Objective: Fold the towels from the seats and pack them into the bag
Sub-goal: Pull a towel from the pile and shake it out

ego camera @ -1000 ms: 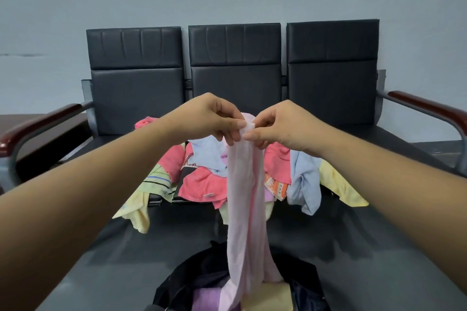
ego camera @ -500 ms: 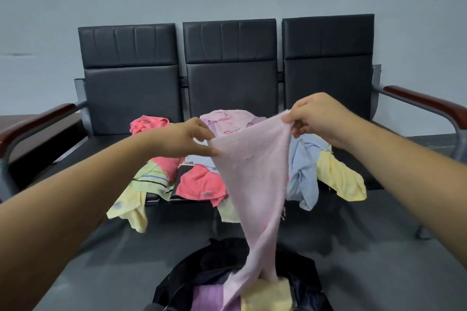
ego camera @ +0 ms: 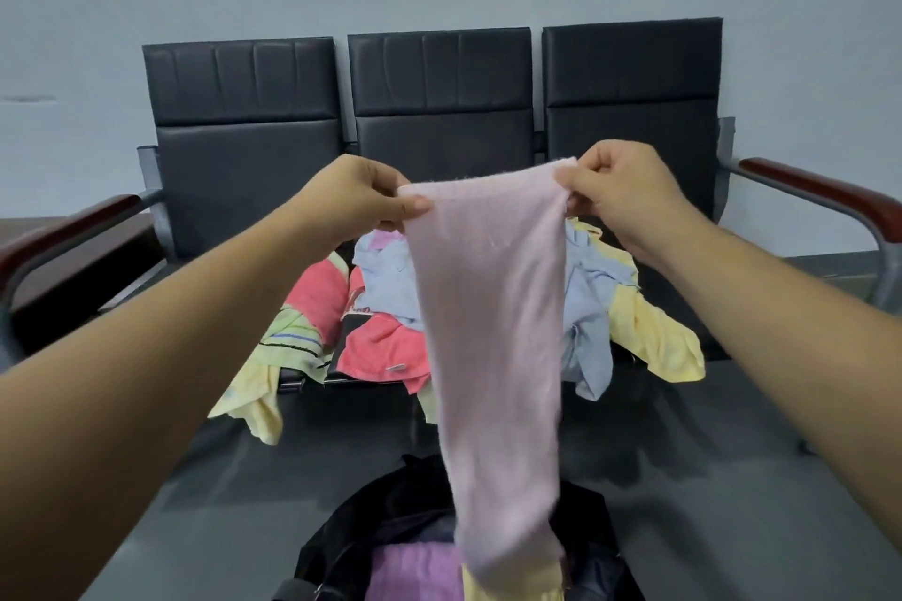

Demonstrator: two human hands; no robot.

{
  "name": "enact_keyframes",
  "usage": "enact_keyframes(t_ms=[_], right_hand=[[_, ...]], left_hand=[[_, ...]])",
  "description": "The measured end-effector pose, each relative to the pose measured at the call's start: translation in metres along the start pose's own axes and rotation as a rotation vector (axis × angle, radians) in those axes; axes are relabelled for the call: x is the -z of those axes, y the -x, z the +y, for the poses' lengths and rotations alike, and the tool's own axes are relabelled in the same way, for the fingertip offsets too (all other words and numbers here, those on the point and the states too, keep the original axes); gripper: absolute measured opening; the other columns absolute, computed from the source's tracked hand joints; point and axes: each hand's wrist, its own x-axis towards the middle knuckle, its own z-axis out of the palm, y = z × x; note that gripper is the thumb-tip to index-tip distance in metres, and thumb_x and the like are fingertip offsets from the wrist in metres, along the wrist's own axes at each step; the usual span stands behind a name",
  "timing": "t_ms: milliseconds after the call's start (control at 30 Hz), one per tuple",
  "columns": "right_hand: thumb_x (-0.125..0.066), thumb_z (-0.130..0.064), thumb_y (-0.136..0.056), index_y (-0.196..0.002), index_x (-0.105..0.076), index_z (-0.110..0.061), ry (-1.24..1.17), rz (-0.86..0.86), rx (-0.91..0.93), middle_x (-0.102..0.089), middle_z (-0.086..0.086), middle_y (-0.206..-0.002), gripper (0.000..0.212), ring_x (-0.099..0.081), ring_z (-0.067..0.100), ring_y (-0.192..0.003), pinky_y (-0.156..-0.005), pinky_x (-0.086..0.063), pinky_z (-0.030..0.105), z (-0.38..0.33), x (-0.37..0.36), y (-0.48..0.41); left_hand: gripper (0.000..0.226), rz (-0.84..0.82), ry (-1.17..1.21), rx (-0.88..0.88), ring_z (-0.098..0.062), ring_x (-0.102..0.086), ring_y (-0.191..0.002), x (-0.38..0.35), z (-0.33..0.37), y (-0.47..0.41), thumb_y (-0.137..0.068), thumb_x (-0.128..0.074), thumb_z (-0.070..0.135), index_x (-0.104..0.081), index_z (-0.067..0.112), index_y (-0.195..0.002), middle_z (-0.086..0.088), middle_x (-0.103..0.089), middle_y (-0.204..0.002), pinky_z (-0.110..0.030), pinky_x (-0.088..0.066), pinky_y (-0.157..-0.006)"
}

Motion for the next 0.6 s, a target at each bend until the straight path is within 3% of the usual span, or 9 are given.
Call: enact_keyframes(t_ms=[100,133,233,300,400,500,600], right_hand=[[-0.072,-0.016,-0.093,-0.106,-0.063,-0.001,-0.043,0.034,0.007,-0.072,0.008,-0.084,0.022,-0.065,0.01,-0.065,-0.072,-0.061,0.029,0.002,0.0,-0.001],[-0.072,-0.016,-0.093,-0.114,-0.061,-0.005,-0.049,0.029,0.005,-0.073,0.006,-0.088,0.026,-0.066,0.007,-0.066,-0.072,-0.061,0.025,0.003,-0.001,-0.001],[-0.07,-0.014,-0.095,-0.13,-0.06,-0.007,-0.007,-0.05,0.018,-0.075,0.005,-0.097,0.036,-0.068,0.006,-0.073,-0.065,-0.055,0.012,0.006,-0.005,0.001],[-0.068,-0.01,-0.096,-0.124,-0.067,-0.003,0.022,-0.103,0.008,-0.075,0.01,-0.098,0.029,-0.067,0.007,-0.073,-0.058,-0.051,0.008,0.007,-0.008,0.002],[-0.07,-0.012,-0.094,-0.111,-0.074,-0.005,0.02,-0.162,0.016,-0.076,0.012,-0.097,0.018,-0.067,0.008,-0.073,-0.062,-0.052,0.011,0.011,-0.01,0.0],[-0.069,-0.014,-0.095,-0.108,-0.075,-0.007,-0.105,-0.256,0.028,-0.077,0.008,-0.102,0.016,-0.072,0.015,-0.091,-0.076,-0.058,0.019,0.012,-0.011,0.001],[-0.065,-0.012,-0.096,-0.114,-0.072,-0.004,-0.296,-0.445,-0.003,-0.075,0.013,-0.112,0.021,-0.072,0.021,-0.104,-0.088,-0.06,0.032,0.01,-0.016,0.007]], left_hand=[[0.01,0.029,0.067,-0.025,-0.026,-0.071,-0.079,-0.001,-0.008,0.001,-0.089,-0.076,0.026,-0.076,0.016,-0.091,-0.01,-0.076,-0.086,-0.034,-0.056,-0.076],[0.005,0.033,0.076,-0.042,-0.021,-0.068,-0.073,-0.001,-0.01,0.002,-0.091,-0.074,0.022,-0.075,0.019,-0.094,-0.011,-0.075,-0.085,-0.033,-0.053,-0.071],[0.019,0.094,0.035,-0.032,-0.005,-0.055,-0.053,-0.009,-0.02,-0.001,-0.095,-0.069,0.018,-0.07,0.023,-0.113,-0.012,-0.065,-0.079,-0.027,-0.039,-0.054],[0.014,0.127,0.065,0.029,-0.009,-0.055,-0.059,-0.014,-0.023,-0.002,-0.096,-0.067,0.019,-0.072,0.019,-0.109,-0.009,-0.066,-0.083,-0.023,-0.038,-0.051],[0.009,0.133,0.284,0.066,-0.02,-0.06,-0.077,-0.017,-0.028,-0.004,-0.097,-0.063,0.017,-0.072,0.017,-0.094,-0.007,-0.068,-0.09,-0.018,-0.047,-0.058],[0.011,0.098,0.391,0.043,-0.024,-0.065,-0.081,-0.02,-0.028,-0.002,-0.1,-0.059,0.018,-0.068,0.017,-0.094,-0.007,-0.068,-0.091,-0.039,-0.058,-0.076],[0.013,0.038,0.344,0.026,-0.022,-0.067,-0.075,-0.024,-0.022,-0.001,-0.1,-0.059,0.017,-0.069,0.009,-0.102,-0.007,-0.07,-0.087,-0.038,-0.058,-0.071]])
